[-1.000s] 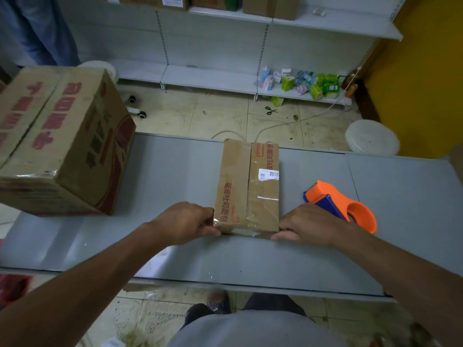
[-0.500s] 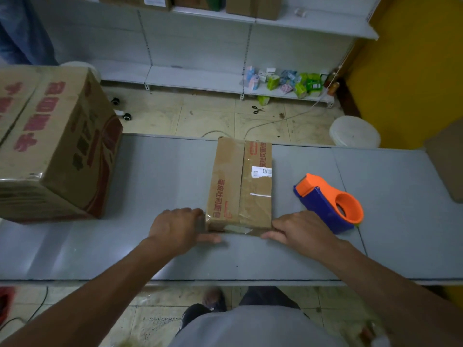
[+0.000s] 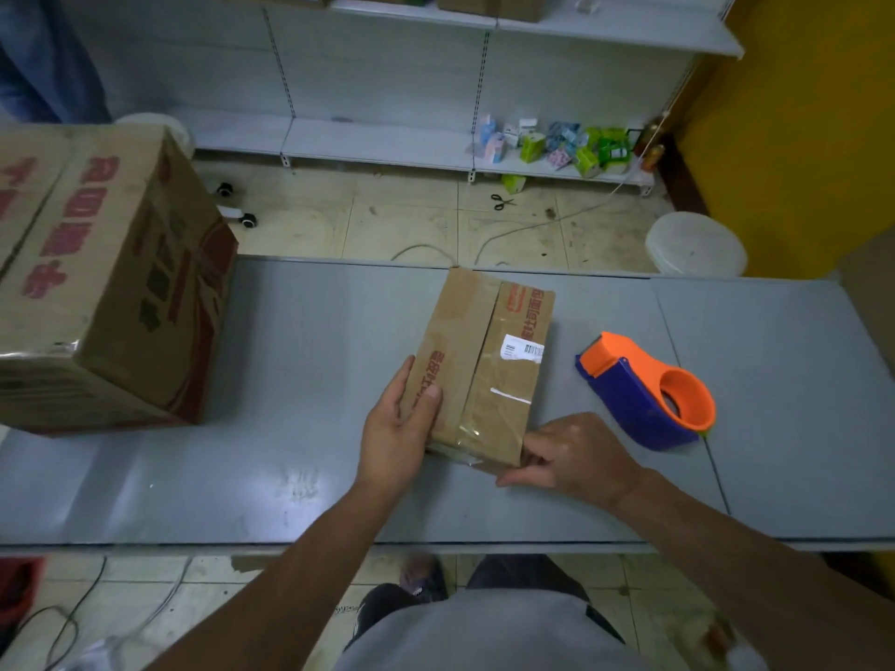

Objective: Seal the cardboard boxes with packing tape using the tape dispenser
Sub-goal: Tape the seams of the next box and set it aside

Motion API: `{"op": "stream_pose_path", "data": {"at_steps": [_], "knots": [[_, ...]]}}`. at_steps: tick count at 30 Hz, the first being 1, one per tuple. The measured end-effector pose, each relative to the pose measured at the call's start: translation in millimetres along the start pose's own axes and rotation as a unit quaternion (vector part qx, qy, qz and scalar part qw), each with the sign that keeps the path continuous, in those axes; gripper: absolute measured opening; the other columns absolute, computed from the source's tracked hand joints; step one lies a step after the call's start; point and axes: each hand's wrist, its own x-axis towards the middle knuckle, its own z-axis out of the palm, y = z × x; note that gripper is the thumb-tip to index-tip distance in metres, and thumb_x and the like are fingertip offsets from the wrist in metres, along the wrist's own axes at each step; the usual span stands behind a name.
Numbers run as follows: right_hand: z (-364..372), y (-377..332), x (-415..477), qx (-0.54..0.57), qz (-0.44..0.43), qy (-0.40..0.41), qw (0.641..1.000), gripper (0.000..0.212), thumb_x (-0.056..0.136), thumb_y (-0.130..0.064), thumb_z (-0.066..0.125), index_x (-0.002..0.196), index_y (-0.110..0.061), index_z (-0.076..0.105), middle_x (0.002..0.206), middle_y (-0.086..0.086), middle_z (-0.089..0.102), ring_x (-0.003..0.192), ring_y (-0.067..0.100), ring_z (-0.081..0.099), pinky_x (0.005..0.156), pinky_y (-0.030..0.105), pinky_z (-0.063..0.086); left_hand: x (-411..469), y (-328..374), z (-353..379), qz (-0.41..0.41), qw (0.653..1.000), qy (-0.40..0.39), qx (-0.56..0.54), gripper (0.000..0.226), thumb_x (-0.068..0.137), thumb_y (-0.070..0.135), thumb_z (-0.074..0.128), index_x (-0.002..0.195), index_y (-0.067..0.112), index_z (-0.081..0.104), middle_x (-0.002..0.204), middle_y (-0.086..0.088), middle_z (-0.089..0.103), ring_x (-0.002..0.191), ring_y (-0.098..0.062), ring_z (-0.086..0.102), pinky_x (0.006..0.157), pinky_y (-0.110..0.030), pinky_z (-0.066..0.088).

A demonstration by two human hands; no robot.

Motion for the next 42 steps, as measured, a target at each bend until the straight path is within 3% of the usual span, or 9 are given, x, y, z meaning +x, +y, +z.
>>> {"op": "stream_pose_path", "data": {"at_steps": [5,10,16,20,23,30,35,39,42], "knots": [[18.9,-9.0,-14.6,-0.003,0.042,0.074,0.996,0.049,0.085,-0.060,0.056,0.056,-0.021,0.060,0.045,-0.005,0.055,0.039,0.012,0.052,0.040,0.020,0.035,0.4,-7.7,6.1,-0.019,0.999,0.031,-0.027,0.057,0.091,0.045,0.059,0.145,0.036,0.042,0.124,0.028,0.057,0.112,0.010,0.056,0.088,-0.011,0.049],[8.4,-22.7,-18.7,0.039,0.112,0.021,0.993,0.058,0.086,-0.071,0.043,0.060,-0.023,0.063,0.051,-0.011,0.060,0.044,0.004,0.054,0.046,0.016,0.034,-0.7,-21.9,9.6,-0.006,0.997,0.050,-0.065,0.059,0.089,0.051,0.059,0.141,0.027,0.050,0.128,0.013,0.063,0.114,-0.001,0.060,0.098,-0.025,0.050],[0.0,-39.8,-15.5,0.074,0.227,-0.033,0.971,0.072,0.087,-0.076,0.014,0.064,-0.021,0.054,0.053,-0.009,0.053,0.049,0.015,0.053,0.050,0.027,0.037,-2.2,-26.6,21.1,0.015,0.989,0.105,-0.101,0.048,0.094,0.047,0.052,0.139,0.030,0.051,0.133,0.010,0.060,0.116,-0.002,0.059,0.091,-0.018,0.051],[-3.7,-43.7,-12.4,0.198,0.326,-0.066,0.922,0.064,0.084,-0.074,0.030,0.075,-0.021,0.065,0.065,-0.004,0.068,0.060,0.010,0.063,0.065,0.038,0.054,0.3,-23.0,17.4,0.023,0.993,0.090,-0.071,0.047,0.096,0.049,0.044,0.138,0.029,0.052,0.131,0.013,0.060,0.116,0.002,0.057,0.092,-0.014,0.049],[-13.9,-46.4,-6.1,0.293,0.406,-0.105,0.859,0.058,0.090,-0.066,0.037,0.069,-0.020,0.064,0.065,-0.002,0.071,0.059,0.007,0.065,0.069,0.031,0.056,1.7,-17.4,7.6,-0.003,0.997,0.033,-0.069,0.055,0.097,0.054,0.028,0.138,0.027,0.052,0.124,0.013,0.062,0.110,0.009,0.056,0.084,-0.002,0.043],[-17.3,-38.6,1.5,0.273,0.376,-0.133,0.876,0.061,0.097,-0.057,0.035,0.054,-0.023,0.062,0.061,0.000,0.069,0.061,0.010,0.066,0.078,0.036,0.054,-2.1,-7.3,20.5,-0.070,0.983,0.125,-0.117,0.055,0.108,0.036,0.015,0.130,0.016,0.062,0.106,0.004,0.068,0.095,0.003,0.058,0.099,-0.023,0.044],[-33.2,-40.2,7.4,0.238,0.399,-0.192,0.864,0.066,0.085,-0.075,0.030,0.067,-0.024,0.067,0.064,-0.005,0.070,0.059,0.004,0.064,0.072,0.029,0.054,9.4,-9.7,-10.6,-0.010,0.999,0.034,0.011,0.044,0.108,0.034,0.022,0.121,0.030,0.064,0.105,0.015,0.069,0.101,0.001,0.062,0.087,-0.014,0.045],[-48.1,-19.2,19.8,0.210,0.468,-0.034,0.858,0.053,0.085,-0.067,0.045,0.072,-0.019,0.062,0.068,-0.004,0.066,0.069,0.011,0.064,0.064,0.027,0.046,33.5,-2.5,-45.9,0.013,0.993,0.055,0.101,0.039,0.105,0.038,0.036,0.098,0.028,0.073,0.092,0.010,0.073,0.093,-0.008,0.066,0.080,-0.020,0.047],[-52.9,0.2,34.0,0.185,0.469,0.132,0.853,0.026,0.087,-0.041,0.066,0.097,-0.018,0.062,0.095,-0.007,0.063,0.091,0.016,0.061,0.069,0.023,0.040,40.0,5.0,-58.1,0.017,0.987,0.066,0.147,0.031,0.102,0.045,0.043,0.100,0.031,0.070,0.096,0.014,0.071,0.095,-0.006,0.065,0.089,-0.029,0.049]]}}
